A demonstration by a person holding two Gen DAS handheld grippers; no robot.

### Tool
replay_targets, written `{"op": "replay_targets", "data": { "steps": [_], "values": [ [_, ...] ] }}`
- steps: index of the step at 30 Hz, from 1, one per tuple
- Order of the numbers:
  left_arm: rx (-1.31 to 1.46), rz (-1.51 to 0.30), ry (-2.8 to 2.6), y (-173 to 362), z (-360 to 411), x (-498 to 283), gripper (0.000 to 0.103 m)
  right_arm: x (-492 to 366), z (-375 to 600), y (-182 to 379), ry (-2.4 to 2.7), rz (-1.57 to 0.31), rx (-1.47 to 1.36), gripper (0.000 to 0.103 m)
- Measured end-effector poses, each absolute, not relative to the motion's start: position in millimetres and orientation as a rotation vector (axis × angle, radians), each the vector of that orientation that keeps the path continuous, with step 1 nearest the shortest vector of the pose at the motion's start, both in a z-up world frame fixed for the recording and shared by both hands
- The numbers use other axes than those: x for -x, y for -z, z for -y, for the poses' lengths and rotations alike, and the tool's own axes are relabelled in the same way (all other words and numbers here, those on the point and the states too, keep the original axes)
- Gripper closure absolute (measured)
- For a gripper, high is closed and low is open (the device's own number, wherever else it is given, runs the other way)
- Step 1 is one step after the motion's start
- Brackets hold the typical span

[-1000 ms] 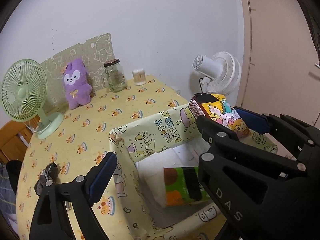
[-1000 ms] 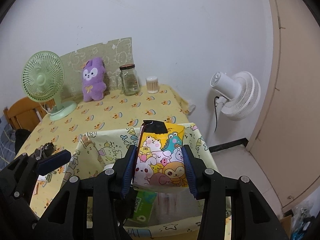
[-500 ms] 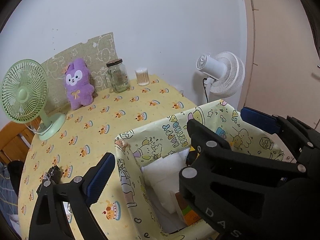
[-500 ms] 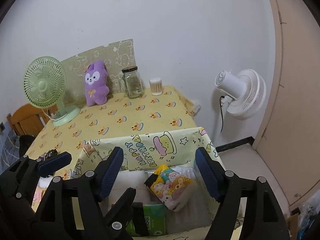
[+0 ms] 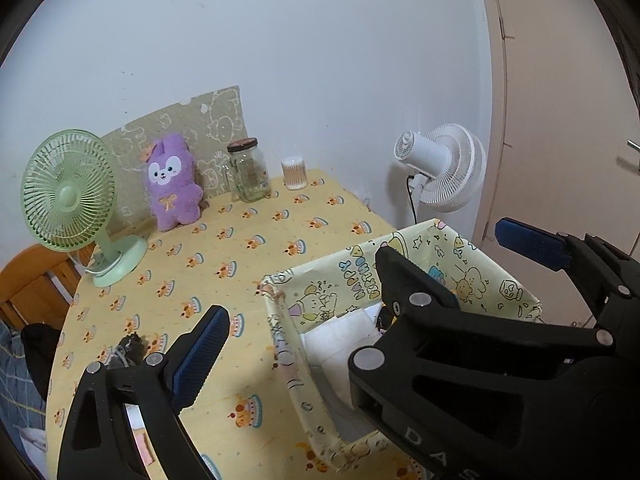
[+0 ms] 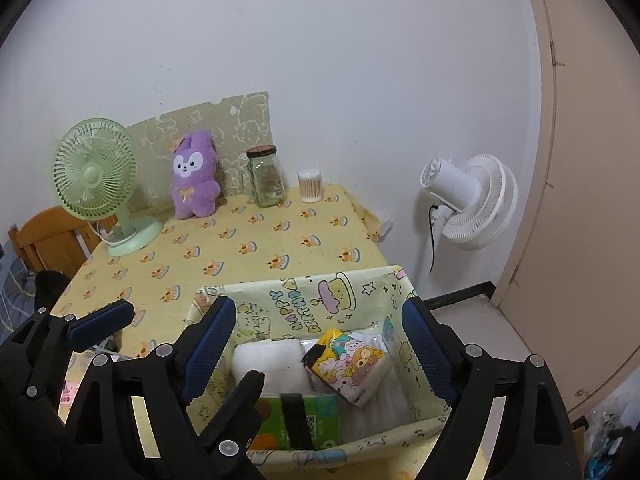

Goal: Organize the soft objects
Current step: 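Lower the tissue pack and snack bag into the box and open both tools, then withdraw both tools from the box toward the black bag and grey pouch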

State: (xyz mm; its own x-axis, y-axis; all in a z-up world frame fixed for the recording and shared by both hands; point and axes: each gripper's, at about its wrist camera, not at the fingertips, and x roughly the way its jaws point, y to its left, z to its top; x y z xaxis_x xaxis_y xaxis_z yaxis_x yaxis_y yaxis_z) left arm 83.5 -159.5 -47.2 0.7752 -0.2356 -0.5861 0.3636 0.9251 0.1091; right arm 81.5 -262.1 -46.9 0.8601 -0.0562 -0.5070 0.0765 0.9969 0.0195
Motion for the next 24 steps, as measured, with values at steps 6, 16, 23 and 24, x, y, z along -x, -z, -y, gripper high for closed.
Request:
{"op": "replay_targets", "data": {
  "steps": [6, 16, 23, 24],
  "values": [
    [-0.202, -0.579, 0.318, 37.2, 142.8, -73.6, 0.005, -67.7, 246.0, 34.3, 0.077, -0.508, -0.02, 0.012],
    [-0.192, -0.557, 0.278, 25.5, 108.3, -58.8, 0.005, -54.4, 214.1, 24.0, 0.064, -0.498, -0.026, 0.011],
    [-0.178, -0.532, 0.266, 17.6, 86.8, -53.3, 0.005, -49.0, 190.6, 14.6, 0.051, -0.478, -0.016, 0.01],
    [-0.174, -0.527, 0.263, 16.0, 82.4, -52.3, 0.005, -47.9, 187.3, 13.2, 0.051, -0.473, -0.015, 0.009]
  ]
}}
